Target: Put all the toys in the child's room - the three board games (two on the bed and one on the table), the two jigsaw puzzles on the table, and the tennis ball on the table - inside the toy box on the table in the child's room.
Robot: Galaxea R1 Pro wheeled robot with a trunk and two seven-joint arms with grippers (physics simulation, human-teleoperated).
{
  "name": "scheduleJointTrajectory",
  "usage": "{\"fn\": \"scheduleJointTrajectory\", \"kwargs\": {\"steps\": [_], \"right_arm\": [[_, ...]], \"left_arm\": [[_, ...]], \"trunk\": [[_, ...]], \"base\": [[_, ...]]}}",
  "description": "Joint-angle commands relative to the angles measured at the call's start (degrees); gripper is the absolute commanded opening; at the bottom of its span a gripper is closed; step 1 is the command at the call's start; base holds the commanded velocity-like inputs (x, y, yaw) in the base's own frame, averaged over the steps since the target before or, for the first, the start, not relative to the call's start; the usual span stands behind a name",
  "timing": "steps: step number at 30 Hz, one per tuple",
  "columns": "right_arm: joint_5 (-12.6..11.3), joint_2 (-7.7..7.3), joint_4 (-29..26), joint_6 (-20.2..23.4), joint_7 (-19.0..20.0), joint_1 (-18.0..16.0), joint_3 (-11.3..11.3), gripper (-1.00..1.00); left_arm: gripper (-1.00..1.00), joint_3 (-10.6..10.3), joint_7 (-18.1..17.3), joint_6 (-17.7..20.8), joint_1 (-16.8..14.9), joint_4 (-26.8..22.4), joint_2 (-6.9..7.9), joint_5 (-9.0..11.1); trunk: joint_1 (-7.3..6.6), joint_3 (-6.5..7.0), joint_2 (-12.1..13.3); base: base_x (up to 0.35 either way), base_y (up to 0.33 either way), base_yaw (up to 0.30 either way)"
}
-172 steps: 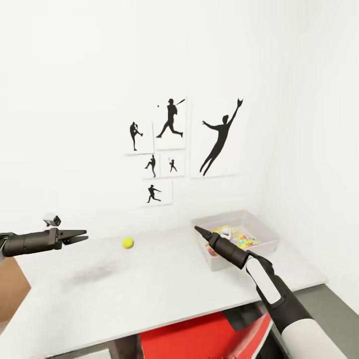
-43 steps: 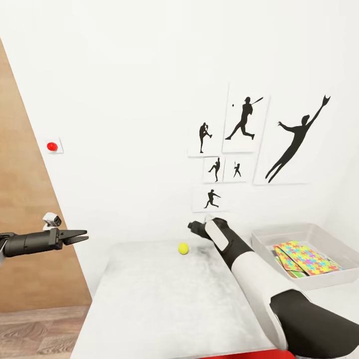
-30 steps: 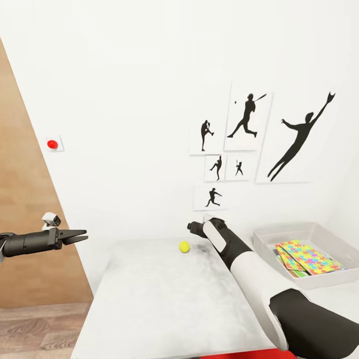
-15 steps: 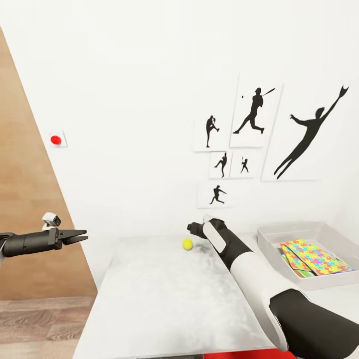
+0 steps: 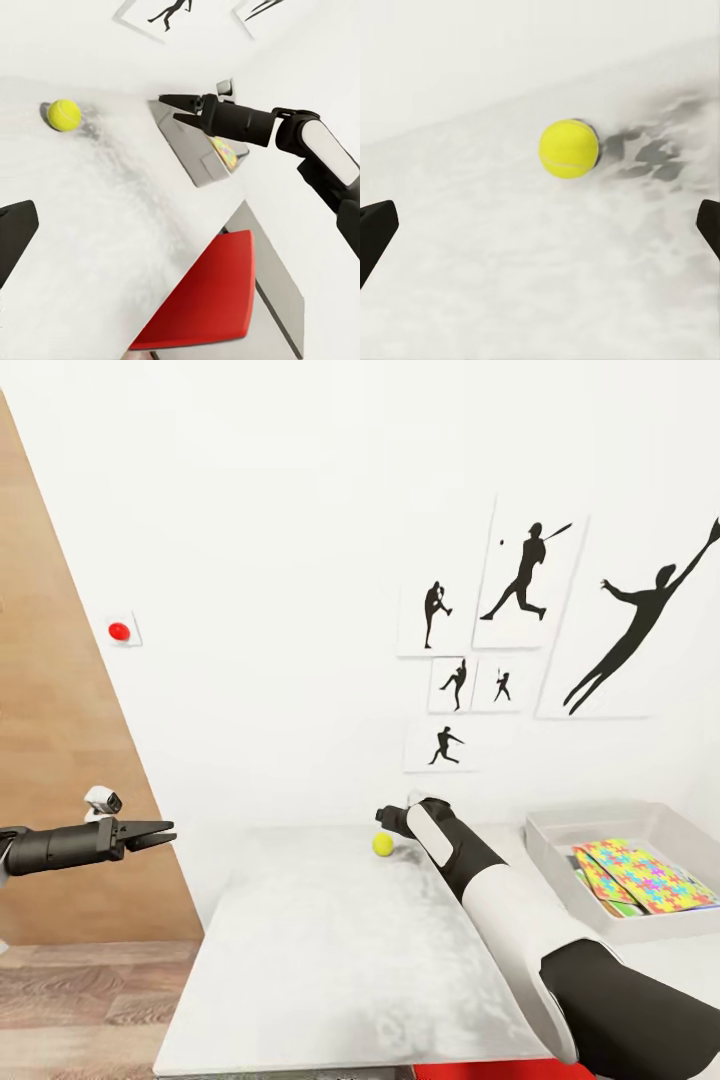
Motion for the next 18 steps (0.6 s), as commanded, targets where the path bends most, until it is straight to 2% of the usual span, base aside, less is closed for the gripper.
{"fn": "scheduleJointTrajectory", "kwargs": {"steps": [1,12,18], "right_arm": [[-0.4,0.0,-0.1,0.1,-0.5,-0.1,0.2,1.0],[-0.4,0.0,-0.3,0.3,-0.4,-0.4,0.2,1.0],[-0.4,0.0,-0.3,1.1,-0.5,-1.7,0.2,1.0]], "left_arm": [[1.0,0.0,-0.2,0.6,0.0,0.0,0.03,0.0],[1.0,0.0,-0.2,0.6,0.0,0.0,0.03,0.0],[1.0,0.0,-0.2,0.6,0.0,0.0,0.03,0.0]], "trunk": [[0.04,-0.24,-0.1],[0.04,-1.25,-0.1],[0.04,-1.81,-0.1]], "base": [[0.0,0.0,0.075],[0.0,0.0,0.076],[0.0,0.0,0.076]]}}
